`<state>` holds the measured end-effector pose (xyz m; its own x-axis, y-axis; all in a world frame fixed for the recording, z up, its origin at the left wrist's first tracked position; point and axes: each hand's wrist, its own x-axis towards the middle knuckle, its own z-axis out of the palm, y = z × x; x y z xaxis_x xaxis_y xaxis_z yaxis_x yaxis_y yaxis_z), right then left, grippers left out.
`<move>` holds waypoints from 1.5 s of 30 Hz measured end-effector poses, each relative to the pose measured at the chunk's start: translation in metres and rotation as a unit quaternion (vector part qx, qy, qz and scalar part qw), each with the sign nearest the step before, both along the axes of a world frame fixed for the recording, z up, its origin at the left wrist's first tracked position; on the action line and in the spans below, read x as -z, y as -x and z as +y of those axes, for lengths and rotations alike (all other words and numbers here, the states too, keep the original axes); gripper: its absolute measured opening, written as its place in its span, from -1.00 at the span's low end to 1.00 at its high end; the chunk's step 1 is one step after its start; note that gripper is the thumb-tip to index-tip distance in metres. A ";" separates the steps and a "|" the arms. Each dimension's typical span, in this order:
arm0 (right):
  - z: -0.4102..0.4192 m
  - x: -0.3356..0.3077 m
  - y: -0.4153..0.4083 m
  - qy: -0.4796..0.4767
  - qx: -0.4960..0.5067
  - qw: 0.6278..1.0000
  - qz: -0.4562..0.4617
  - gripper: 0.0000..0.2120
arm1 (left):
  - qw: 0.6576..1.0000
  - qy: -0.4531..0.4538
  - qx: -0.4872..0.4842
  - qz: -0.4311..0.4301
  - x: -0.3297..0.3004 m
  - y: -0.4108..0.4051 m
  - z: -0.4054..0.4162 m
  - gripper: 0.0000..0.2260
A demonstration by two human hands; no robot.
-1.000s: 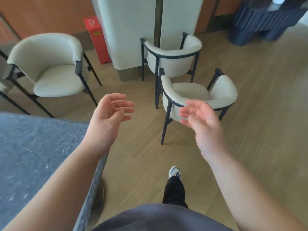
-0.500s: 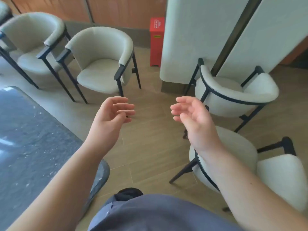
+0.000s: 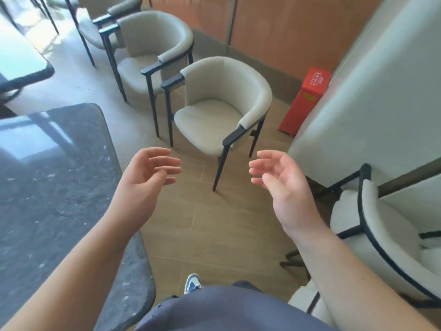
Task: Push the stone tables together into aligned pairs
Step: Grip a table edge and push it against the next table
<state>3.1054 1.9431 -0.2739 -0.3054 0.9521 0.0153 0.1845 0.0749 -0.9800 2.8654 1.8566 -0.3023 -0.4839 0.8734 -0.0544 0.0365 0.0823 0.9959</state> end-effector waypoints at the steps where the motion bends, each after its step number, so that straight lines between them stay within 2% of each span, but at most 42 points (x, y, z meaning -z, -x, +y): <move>1: 0.013 0.000 0.009 -0.001 -0.017 1.000 -0.003 -0.65 | 1.000 -0.004 -0.011 -0.001 0.000 0.006 0.007 -0.70; 9: 0.111 0.016 0.078 0.031 -0.142 0.989 0.020 -0.65 | 0.990 0.002 -0.136 -0.021 0.015 0.040 0.048 -0.72; 15: 0.205 0.026 0.110 0.046 -0.239 0.969 0.048 -0.63 | 0.979 0.010 -0.203 -0.009 0.017 0.048 0.128 -0.70; 22: 0.313 0.023 0.156 0.062 -0.333 0.939 0.055 -0.66 | 0.955 0.000 -0.296 0.009 0.006 0.051 0.212 -0.69; 28: 0.351 0.025 0.230 0.086 -0.412 0.906 0.053 -0.66 | 0.924 0.016 -0.381 0.025 0.005 0.087 0.226 -0.70; 36: 0.367 0.036 0.362 0.058 -0.499 0.865 0.001 -0.68 | 0.883 0.006 -0.470 -0.006 0.031 0.184 0.224 -0.71; 45: 0.374 0.037 0.584 0.043 -0.549 0.831 -0.074 -0.66 | 0.839 -0.008 -0.539 -0.068 0.048 0.390 0.219 -0.68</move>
<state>2.5210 2.3171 -0.3110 -0.9837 0.0931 -0.1538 0.1703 0.2082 -0.9632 2.4754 2.0754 -0.3501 -0.9840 -0.0673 -0.1649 -0.1640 -0.0192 0.9863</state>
